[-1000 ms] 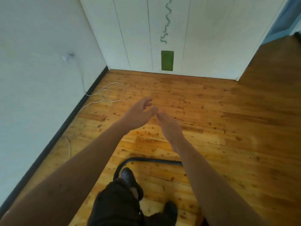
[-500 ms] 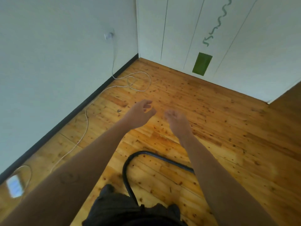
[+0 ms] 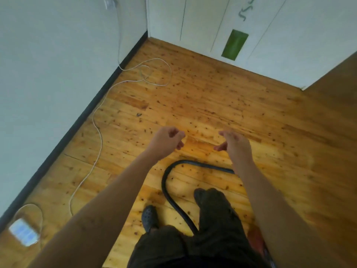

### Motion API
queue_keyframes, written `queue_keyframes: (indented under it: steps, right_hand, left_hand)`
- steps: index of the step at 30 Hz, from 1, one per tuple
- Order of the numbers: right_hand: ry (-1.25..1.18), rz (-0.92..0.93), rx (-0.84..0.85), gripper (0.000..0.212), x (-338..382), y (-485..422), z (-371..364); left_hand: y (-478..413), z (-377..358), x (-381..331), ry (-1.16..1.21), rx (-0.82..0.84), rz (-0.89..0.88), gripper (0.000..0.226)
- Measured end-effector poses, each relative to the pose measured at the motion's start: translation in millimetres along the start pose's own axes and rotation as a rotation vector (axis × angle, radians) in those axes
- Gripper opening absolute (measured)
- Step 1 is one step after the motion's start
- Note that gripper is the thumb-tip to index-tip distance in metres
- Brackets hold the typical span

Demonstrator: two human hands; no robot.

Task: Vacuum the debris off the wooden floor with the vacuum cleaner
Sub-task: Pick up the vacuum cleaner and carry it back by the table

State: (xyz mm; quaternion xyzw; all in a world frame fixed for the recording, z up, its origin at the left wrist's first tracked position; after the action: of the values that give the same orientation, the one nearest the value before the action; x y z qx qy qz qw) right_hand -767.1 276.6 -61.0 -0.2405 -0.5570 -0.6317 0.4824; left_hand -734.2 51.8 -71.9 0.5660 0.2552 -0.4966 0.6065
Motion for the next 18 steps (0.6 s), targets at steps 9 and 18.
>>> queue_keyframes:
  steps: [9,18]
  right_hand:
    - [-0.2,-0.215,0.001,0.027,-108.6,-11.1,-0.4]
    - [-0.183,-0.402,0.119,0.034,-244.2,-13.2,-0.5]
  left_hand:
    - [-53.0,-92.8,21.0,-0.114,0.226,0.079,0.04]
    - [-58.7,-151.6,91.9,-0.288,0.306,0.276,0.02]
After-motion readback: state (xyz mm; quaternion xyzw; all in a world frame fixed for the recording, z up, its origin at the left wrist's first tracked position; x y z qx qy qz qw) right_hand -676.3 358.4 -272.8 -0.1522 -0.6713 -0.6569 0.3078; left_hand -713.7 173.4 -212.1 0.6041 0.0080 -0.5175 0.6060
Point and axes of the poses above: each hand's wrist, its own y-axis away from the middle knuckle, its own z-axis out of the back of the hand, x = y × z, the point moved 6 cm from there along -y, towards the middle knuckle, and after that the axes turned 13 degrees about x, right-handed, at the moved point
